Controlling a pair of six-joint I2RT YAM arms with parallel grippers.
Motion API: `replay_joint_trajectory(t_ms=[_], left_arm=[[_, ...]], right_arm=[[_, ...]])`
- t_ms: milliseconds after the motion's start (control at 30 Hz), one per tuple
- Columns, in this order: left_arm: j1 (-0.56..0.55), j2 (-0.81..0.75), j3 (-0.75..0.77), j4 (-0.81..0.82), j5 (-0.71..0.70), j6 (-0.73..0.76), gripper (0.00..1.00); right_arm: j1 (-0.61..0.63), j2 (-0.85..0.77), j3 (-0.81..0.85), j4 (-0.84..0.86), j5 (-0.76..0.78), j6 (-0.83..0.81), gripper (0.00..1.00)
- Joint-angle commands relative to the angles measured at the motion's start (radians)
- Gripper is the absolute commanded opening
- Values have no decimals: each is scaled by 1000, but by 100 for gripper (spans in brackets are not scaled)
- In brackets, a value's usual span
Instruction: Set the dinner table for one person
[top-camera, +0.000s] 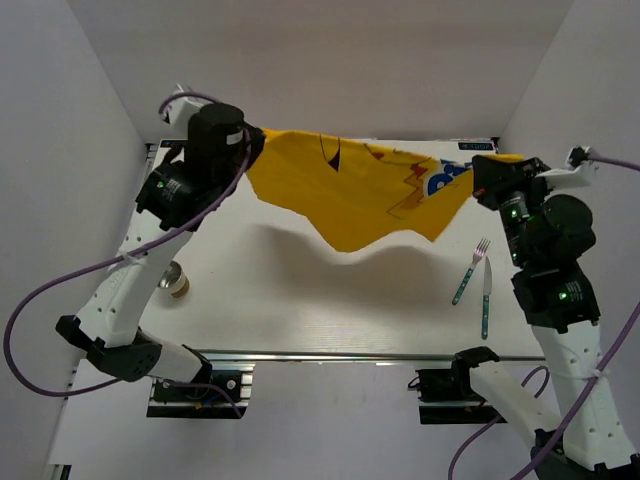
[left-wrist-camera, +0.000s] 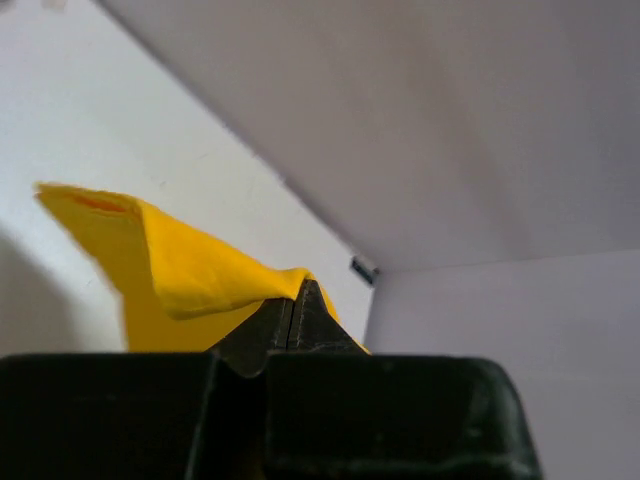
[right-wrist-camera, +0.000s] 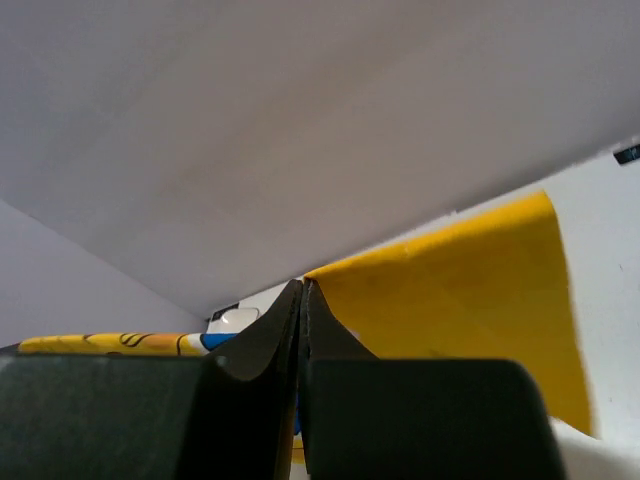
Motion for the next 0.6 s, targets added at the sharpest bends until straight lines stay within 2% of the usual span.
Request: replay_joint_trajectory(t_ms=[0, 133, 367, 400, 433, 567], left_arm=[[12, 80, 121, -39, -63, 84, 0], [49, 135, 162, 39, -48, 132, 0], [105, 239, 210, 355, 20, 337, 0], [121, 253, 221, 356, 28, 356, 0], [131, 267, 233, 410, 61, 377, 0], [202, 367, 377, 454, 182, 438, 0]], right_arm=[[-5, 145, 98, -61, -20, -68, 0], [-3, 305, 248, -71, -51, -86, 0], [-20, 569, 494, -58, -123, -189, 0], [-17, 595, 526, -54, -135, -200, 0], [-29, 626, 559, -51, -147, -208, 0], [-48, 779, 784, -71, -249, -255, 0]])
